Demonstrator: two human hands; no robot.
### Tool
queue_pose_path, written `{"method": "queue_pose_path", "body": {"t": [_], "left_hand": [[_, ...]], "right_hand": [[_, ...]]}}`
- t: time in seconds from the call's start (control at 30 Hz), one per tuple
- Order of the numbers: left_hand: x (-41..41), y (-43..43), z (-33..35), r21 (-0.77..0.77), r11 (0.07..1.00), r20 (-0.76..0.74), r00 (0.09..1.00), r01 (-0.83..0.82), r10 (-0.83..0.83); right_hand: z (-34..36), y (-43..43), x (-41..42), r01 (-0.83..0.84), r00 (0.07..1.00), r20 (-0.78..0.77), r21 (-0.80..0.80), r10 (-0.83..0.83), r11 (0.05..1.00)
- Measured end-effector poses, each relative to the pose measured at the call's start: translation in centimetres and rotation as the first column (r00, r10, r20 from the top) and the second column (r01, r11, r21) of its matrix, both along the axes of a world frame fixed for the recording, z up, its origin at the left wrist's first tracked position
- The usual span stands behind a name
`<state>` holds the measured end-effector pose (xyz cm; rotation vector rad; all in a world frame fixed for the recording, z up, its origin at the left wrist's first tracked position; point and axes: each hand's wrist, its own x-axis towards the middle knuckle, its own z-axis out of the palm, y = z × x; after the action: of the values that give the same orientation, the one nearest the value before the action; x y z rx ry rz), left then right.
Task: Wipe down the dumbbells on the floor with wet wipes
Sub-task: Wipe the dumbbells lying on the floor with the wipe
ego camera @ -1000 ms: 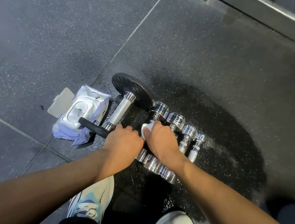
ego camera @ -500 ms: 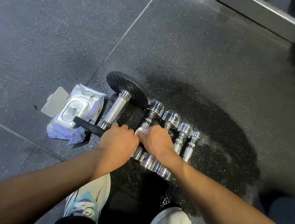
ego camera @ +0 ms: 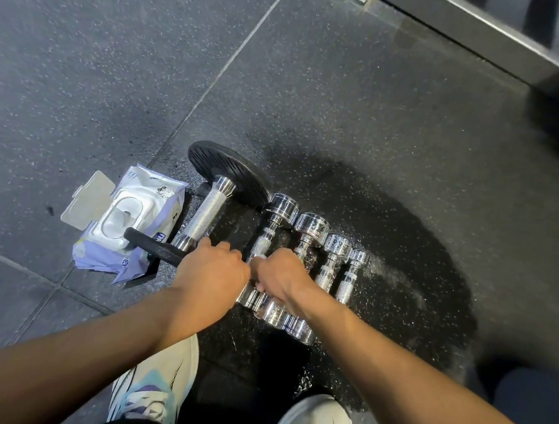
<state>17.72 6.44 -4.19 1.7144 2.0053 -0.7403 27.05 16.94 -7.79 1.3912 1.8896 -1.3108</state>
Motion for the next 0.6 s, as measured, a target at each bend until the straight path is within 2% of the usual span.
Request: {"method": "queue_pose_path", "body": {"t": [0.17,0.27,0.43,0.53,0.6], "left_hand": [[-0.1,0.0,0.0,-0.007,1.000,-0.005,1.000,0.009,-0.009],[-0.1,-0.1,-0.1,-0.014,1.000,0.004,1.000,0.002,-0.002],[-0.1,0.1,-0.2,-0.019,1.000,0.002,1.000,0.009,-0.009],[-0.1,0.2,-0.3,-0.028,1.000,0.009,1.000,0.005,-0.005],[-0.2,0.1,-0.4,-0.031,1.000,0.012,1.000,0.000,0.001]], "right_hand": [[-0.2,2.2,-1.1,-0.026,0.998,-0.055,0.189,0.037,0.982],[-0.8,2.7,-1.5,-0.027,0.998,-0.047,0.348,0.046,0.937],[-1.5,2.9,-2.1,0.148,0.989,-0.052,0.278,-0.138,0.949],[-0.8,3.2,-1.8,0.124,0.992,-0.059,0.221,-0.114,0.967],[0.0,3.1,-1.7,0.134,0.990,-0.051,0.128,-0.128,0.983]]}}
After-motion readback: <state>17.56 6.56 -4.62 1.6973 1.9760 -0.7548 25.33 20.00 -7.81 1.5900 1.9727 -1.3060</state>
